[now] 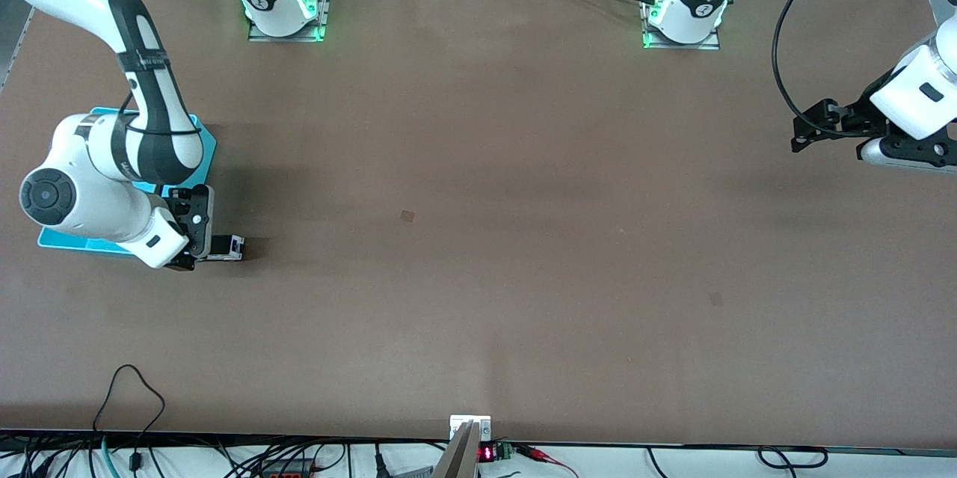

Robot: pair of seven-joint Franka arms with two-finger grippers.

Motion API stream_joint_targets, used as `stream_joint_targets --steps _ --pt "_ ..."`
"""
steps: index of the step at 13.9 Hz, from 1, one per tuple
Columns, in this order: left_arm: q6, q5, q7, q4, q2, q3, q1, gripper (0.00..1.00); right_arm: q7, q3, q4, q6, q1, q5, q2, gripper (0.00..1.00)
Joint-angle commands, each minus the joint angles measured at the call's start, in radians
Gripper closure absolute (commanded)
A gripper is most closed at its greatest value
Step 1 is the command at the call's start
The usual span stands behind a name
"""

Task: Wind and store white jeep toy
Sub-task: 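Lower the right gripper onto the jeep beside the cyan bin, then close the right gripper on the jeep and lift it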

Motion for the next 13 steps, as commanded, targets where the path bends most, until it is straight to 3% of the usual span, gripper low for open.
stream_joint_targets --steps 1,3,8,10,11,13 --pt "-0.054 0.02 0.008 0.014 -0.015 -0.002 -0.002 0.0 -0.027 0.012 -0.069 0.101 -0.033 -0.009 0.002 0.0" --pt "-0.105 0.02 0.022 0.079 -0.011 0.003 -0.003 0.0 -0.027 0.012 -0.097 0.145 -0.037 -0.008 0.011 0.0" --pt "-0.161 0.006 0.023 0.088 -0.023 0.001 -0.002 0.0 -0.03 0.012 -0.166 0.267 -0.05 -0.008 0.02 0.0" --pt "-0.267 0.016 0.017 0.213 -0.026 -0.003 -0.003 0.0 -0.03 0.012 -0.166 0.29 -0.051 -0.008 0.027 0.0" --pt "-0.327 0.017 0.01 0.231 -0.026 -0.008 -0.005 0.0 -0.03 0.012 -0.166 0.291 -0.051 -0.008 0.031 0.0" --pt "-0.3 -0.007 0.013 0.223 -0.009 -0.002 -0.005 0.0 -0.03 0.012 -0.166 0.304 -0.06 -0.008 0.042 0.0"
